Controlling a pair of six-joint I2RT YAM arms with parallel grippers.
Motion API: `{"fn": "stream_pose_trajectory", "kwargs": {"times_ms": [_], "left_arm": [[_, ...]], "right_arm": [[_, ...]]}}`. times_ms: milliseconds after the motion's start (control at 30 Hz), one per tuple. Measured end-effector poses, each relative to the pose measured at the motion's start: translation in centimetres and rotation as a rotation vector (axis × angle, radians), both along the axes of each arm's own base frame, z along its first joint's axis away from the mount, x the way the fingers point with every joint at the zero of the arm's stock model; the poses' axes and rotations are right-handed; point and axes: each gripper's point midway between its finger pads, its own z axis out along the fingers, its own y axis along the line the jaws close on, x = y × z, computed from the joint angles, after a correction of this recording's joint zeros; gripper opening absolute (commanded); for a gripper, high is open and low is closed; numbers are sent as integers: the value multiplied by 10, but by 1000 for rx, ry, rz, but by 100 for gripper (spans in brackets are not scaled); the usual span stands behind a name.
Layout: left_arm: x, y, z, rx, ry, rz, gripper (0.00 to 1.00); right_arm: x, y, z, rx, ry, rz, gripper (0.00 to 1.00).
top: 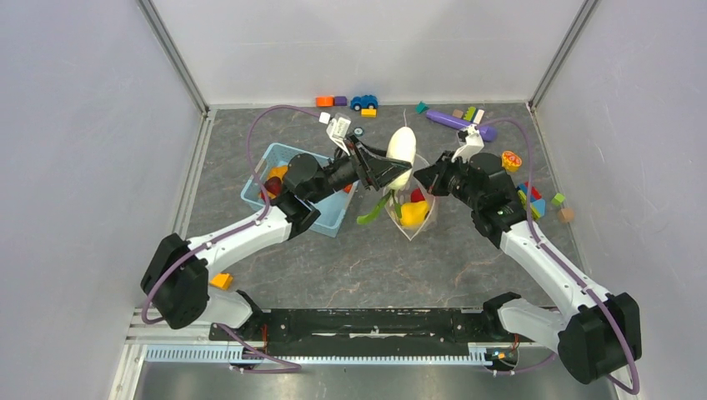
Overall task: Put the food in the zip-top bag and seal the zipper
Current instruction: Place the fake vegetable in the zipper food storage bag.
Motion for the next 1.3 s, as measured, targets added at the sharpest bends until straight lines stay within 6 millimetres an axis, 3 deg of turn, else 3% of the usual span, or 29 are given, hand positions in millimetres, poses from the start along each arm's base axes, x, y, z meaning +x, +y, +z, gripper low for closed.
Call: {"fn": "stream_pose_trajectory", "kwargs": {"times_ms": [200, 700, 967, 1300], "left_arm": [[13, -8, 12, -61, -46, 31, 22], [37, -23, -11, -124, -51, 98, 22], [38, -21, -52, -57, -12, 156, 22], [41, -11, -84, 20, -2, 225, 22]], "right_arm": [[0, 6, 7, 48, -1, 0, 0], [-1, 17, 24, 157, 5, 8, 0], [-3, 21, 27, 187, 13, 14, 0], [-2, 19, 27, 191, 15, 4, 0]]}}
